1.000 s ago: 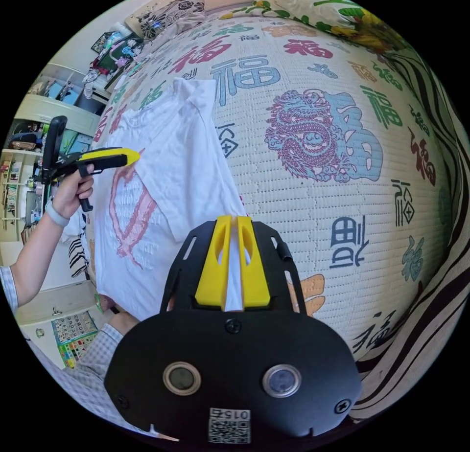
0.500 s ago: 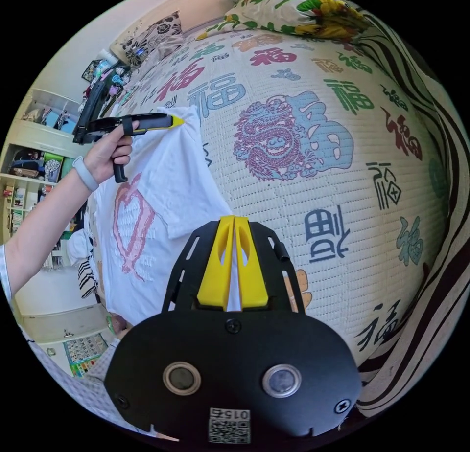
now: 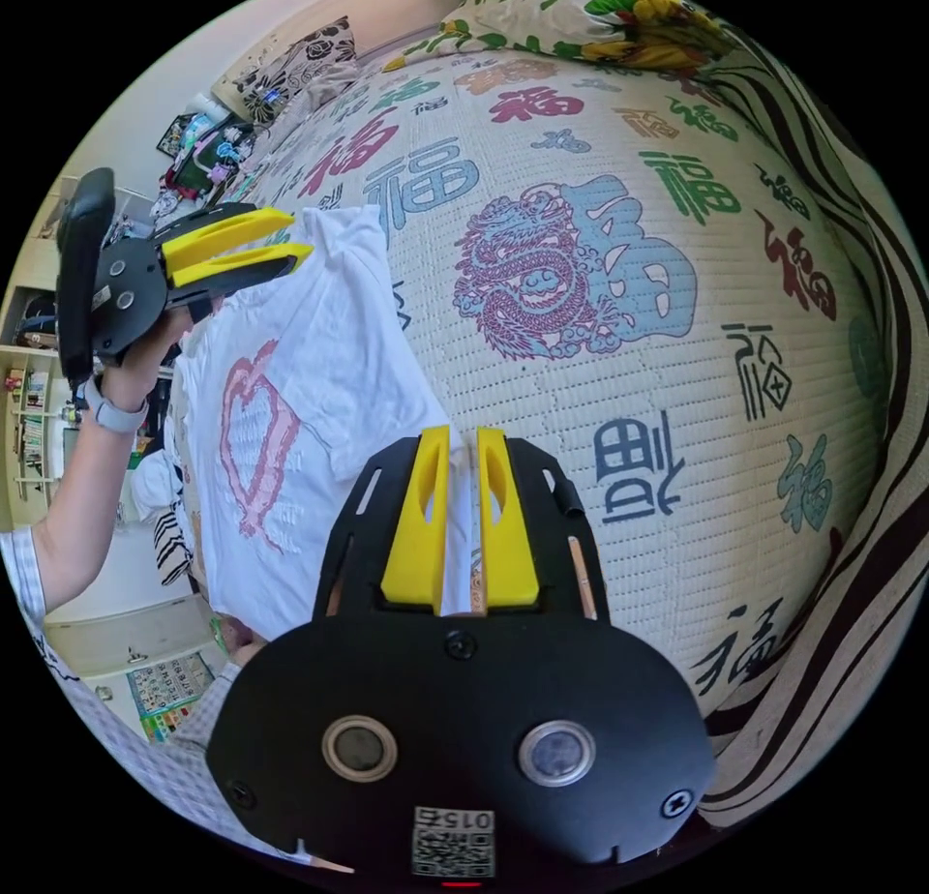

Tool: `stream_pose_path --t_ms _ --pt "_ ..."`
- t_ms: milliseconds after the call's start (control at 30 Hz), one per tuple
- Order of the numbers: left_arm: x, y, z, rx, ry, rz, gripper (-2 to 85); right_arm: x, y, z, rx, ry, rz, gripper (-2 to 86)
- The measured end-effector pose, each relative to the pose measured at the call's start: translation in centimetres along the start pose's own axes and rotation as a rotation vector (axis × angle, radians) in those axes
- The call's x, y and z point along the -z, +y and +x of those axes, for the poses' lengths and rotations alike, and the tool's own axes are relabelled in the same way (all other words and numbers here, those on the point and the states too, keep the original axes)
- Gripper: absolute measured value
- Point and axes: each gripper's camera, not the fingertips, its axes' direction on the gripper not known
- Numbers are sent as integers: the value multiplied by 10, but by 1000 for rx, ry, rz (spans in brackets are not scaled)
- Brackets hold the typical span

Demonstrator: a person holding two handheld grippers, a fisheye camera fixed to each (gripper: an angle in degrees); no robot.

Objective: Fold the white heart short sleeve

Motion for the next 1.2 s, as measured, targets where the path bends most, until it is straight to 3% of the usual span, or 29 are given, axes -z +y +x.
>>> stream_pose_path --t_ms 400,567,633,700,900,1200 --pt "9 33 3 22 -14 13 92 -15 -11 -37 39 53 -45 40" --pt "-38 52 -45 291 287 -41 91 -18 -15 -52 72 42 -52 2" --pt "-71 72 -82 508 567 -27 86 -18 -17 -59 73 33 -47 -6" --pt "-86 86 -98 585 661 -7 78 -18 -18 -63 68 22 -43 -8" --pt "-111 112 -111 560 682 -29 16 -21 -23 -82 67 18 -24 -10" --pt "-129 176 -131 574 688 19 22 -26 -41 -122 22 -23 24 -7"
